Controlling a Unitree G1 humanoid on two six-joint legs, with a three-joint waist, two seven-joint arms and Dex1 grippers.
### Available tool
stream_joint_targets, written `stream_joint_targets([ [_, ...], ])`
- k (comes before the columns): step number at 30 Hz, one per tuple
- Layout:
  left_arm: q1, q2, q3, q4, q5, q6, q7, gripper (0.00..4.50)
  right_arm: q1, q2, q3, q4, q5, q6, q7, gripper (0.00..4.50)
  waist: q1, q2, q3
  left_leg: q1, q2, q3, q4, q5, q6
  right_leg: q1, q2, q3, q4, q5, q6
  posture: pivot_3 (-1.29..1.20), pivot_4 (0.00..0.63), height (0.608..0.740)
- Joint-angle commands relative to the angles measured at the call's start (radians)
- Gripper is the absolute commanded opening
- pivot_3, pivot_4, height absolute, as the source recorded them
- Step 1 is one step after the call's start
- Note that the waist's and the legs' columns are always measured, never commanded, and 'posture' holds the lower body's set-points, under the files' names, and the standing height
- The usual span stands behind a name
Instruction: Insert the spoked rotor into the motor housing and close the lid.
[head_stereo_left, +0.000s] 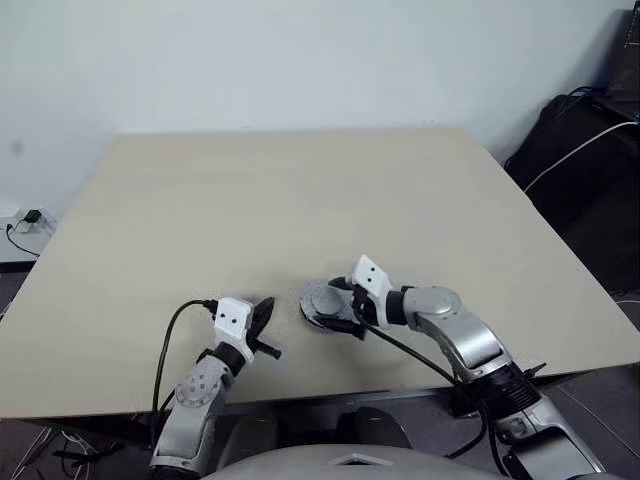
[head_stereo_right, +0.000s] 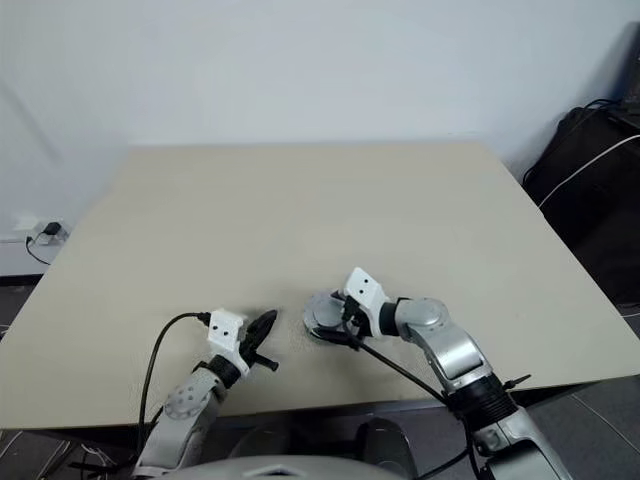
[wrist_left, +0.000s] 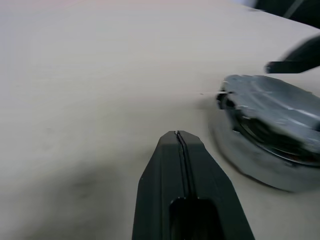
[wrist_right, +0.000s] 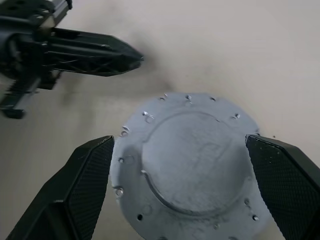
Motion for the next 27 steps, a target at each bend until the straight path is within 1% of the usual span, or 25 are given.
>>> stream_joint_targets([
  [1, -0.006, 0.018, -0.019, -0.011, -0.021, -0.034, -0.06, 0.0, -0.029, 0.011, -0.007, 0.016, -0.01, -0.035, 0.005, 4.47, 0.0, 0.0, 0.0, 0.0, 0.0, 0.0, 0.0, 0.0, 0.0, 0.0, 0.0, 0.0, 0.0, 0.0, 0.0, 0.0, 0.0, 0.74],
  [8, -0.005, 0.031, -0.027, -0.031, -0.035, -0.017, -0.107, 0.0, -0.043, 0.023, -0.004, 0.06, -0.038, -0.045, -0.001, 4.47, 0.0, 0.0, 0.0, 0.0, 0.0, 0.0, 0.0, 0.0, 0.0, 0.0, 0.0, 0.0, 0.0, -0.001, 0.002, 0.0, 0.0, 0.74],
  [11, -0.008, 0.029, -0.027, -0.034, -0.039, -0.011, -0.107, 0.0, -0.045, 0.032, -0.007, 0.067, -0.04, -0.033, 0.0, 3.88, -0.001, 0.001, 0.0, 0.0, 0.0, 0.0, 0.0, 0.0, 0.0, 0.0, 0.0, 0.0, 0.0, -0.001, 0.002, 0.0, 0.0, 0.74],
  [13, -0.009, 0.029, -0.027, -0.034, -0.042, -0.01, -0.107, 0.0, -0.044, 0.037, -0.01, 0.067, -0.042, -0.03, -0.002, 3.26, -0.001, 0.001, 0.0, 0.0, 0.0, 0.0, 0.0, 0.0, 0.0, 0.0, 0.0, 0.0, 0.0, -0.001, 0.002, 0.0, 0.0, 0.74],
  [14, -0.009, 0.03, -0.027, -0.035, -0.043, -0.009, -0.107, 0.0, -0.043, 0.039, -0.012, 0.067, -0.044, -0.03, -0.004, 3.2, -0.001, 0.001, 0.0, 0.0, 0.0, 0.0, 0.0, 0.0, 0.0, 0.0, 0.0, 0.0, 0.0, -0.001, 0.002, 0.0, 0.0, 0.74],
  [22, 0.002, 0.031, -0.027, -0.056, -0.052, 0.008, -0.106, 0.0, -0.035, 0.045, -0.019, 0.064, -0.047, -0.025, -0.014, 3.2, -0.001, 0.001, -0.001, 0.0, 0.0, 0.0, 0.0, 0.0, 0.0, 0.0, 0.0, 0.0, 0.001, -0.001, 0.002, 0.0, 0.0, 0.74],
  [27, 0.002, 0.029, -0.033, -0.075, -0.054, 0.025, -0.103, 0.0, -0.034, 0.027, 0.013, 0.056, -0.075, -0.027, 0.001, 3.2, -0.001, 0.001, -0.001, 0.0, 0.0, 0.0, 0.001, 0.0, 0.0, 0.0, 0.0, 0.0, 0.001, -0.001, 0.002, 0.0, 0.0, 0.74],
])
